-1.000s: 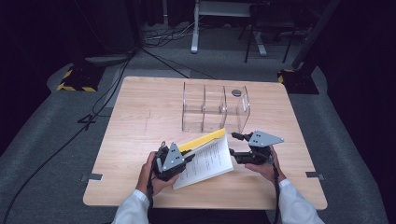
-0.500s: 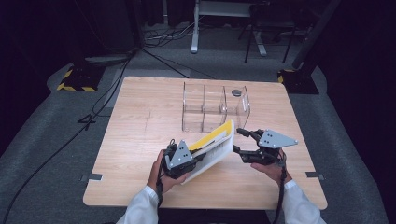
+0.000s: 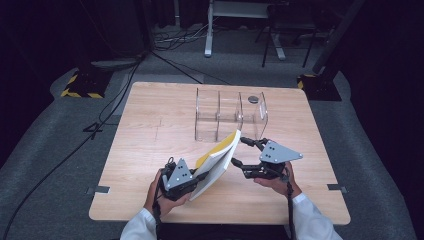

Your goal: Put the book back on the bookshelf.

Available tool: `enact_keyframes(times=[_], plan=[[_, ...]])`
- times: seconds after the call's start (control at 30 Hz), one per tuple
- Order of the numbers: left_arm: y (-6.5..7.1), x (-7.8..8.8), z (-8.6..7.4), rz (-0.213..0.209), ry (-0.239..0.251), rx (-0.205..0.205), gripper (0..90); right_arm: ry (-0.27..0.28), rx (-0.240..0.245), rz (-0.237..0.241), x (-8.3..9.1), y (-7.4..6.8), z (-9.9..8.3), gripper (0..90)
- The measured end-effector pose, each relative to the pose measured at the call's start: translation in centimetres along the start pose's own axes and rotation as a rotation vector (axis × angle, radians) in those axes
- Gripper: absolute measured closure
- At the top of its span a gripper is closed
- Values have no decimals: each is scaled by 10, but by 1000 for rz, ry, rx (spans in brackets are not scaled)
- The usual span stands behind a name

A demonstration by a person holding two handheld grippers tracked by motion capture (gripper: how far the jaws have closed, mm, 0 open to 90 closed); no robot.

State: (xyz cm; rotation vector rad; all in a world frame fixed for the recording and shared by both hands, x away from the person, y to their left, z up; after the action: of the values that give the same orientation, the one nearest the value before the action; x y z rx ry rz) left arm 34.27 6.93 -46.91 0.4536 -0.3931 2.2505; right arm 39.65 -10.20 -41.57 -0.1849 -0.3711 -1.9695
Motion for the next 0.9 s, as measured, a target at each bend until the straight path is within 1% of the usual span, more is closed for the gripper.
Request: enact_keyframes(times=[0.03, 0.07, 0.1, 0.13, 0.17, 0.23, 0.27, 0.3, 0.33, 0.37, 0.4, 0.43, 0.47, 0.5, 0.53, 0.57, 0.6, 0.63, 0.67, 0.7, 0.73, 0.8, 0.83, 0.9], plan=[[-1, 3, -2, 0, -4, -4, 795, -6, 9, -2, -4, -4, 1, 314], [-1, 5, -4, -1, -6, -2, 795, -6, 9, -2, -4, -4, 1, 314], [-1, 8, -8, -2, -4, 6, 776, -3, 1, 6, -9, -8, 2, 324], [0, 10, -9, -5, -6, 14, 764, -6, 4, 6, -11, -10, 2, 329], [-1, 11, -9, -7, -1, 14, 754, -6, 3, 12, -12, -12, 2, 330], [2, 15, -10, -28, 7, 25, 726, -15, 13, 36, -17, -19, 2, 331], [3, 17, -10, -35, 10, 25, 711, -20, 19, 46, -19, -23, 1, 331], [3, 17, -10, -35, 10, 25, 692, -20, 19, 46, -19, -23, 1, 331], [4, 19, -11, -42, 6, 15, 672, -28, 30, 67, -22, -31, 1, 330], [5, 21, -11, -53, 7, 18, 672, -28, 30, 67, -22, -31, 1, 330], [7, 23, -11, -66, 11, 25, 623, -32, 44, 82, -24, -37, 1, 331], [9, 26, -12, -80, 13, 28, 567, -34, 48, 88, -25, -40, 2, 331], [9, 26, -12, -80, 13, 28, 524, -34, 48, 88, -25, -40, 2, 331], [11, 29, -14, -72, 9, 22, 487, -39, 63, 89, -27, -43, 3, 331], [14, 31, -15, -96, 5, 32, 445, -37, 65, 92, -27, -45, 3, 331], [14, 31, -15, -96, 5, 32, 386, -35, 67, 97, -28, -46, 4, 331], [17, 29, -18, -97, -17, 36, 342, -36, 67, 100, -29, -47, 5, 331], [18, 28, -20, -91, -29, 33, 313, -35, 72, 99, -30, -48, 6, 332], [18, 28, -20, -91, -29, 33, 291, -36, 74, 98, -31, -48, 6, 332], [20, 23, -22, -81, -51, 24, 291, -36, 74, 98, -31, -48, 6, 332], [22, 21, -22, -74, -53, 23, 266, -37, 77, 101, -34, -50, 8, 332], [25, 18, -21, -64, -47, 30, 250, -35, 82, 107, -37, -53, 10, 332], [26, 16, -20, -50, -45, 28, 245, -37, 86, 108, -39, -55, 11, 331], [26, 13, -19, -5, -50, 27, 225, -43, 84, 101, -43, -57, 13, 332]])
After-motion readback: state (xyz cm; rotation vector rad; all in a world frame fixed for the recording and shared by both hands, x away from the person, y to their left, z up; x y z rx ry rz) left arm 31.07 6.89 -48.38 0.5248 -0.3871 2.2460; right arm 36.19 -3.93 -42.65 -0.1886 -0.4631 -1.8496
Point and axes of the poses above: each handheld gripper's, and its own axes: x roughly backward along the jaws, z roughly out of its top, y roughly to its right, the point moved 8 cm from there along -x, roughly forward along the jaws, and after that the axes turned 8 degrees about z, right-handed, at the moved point
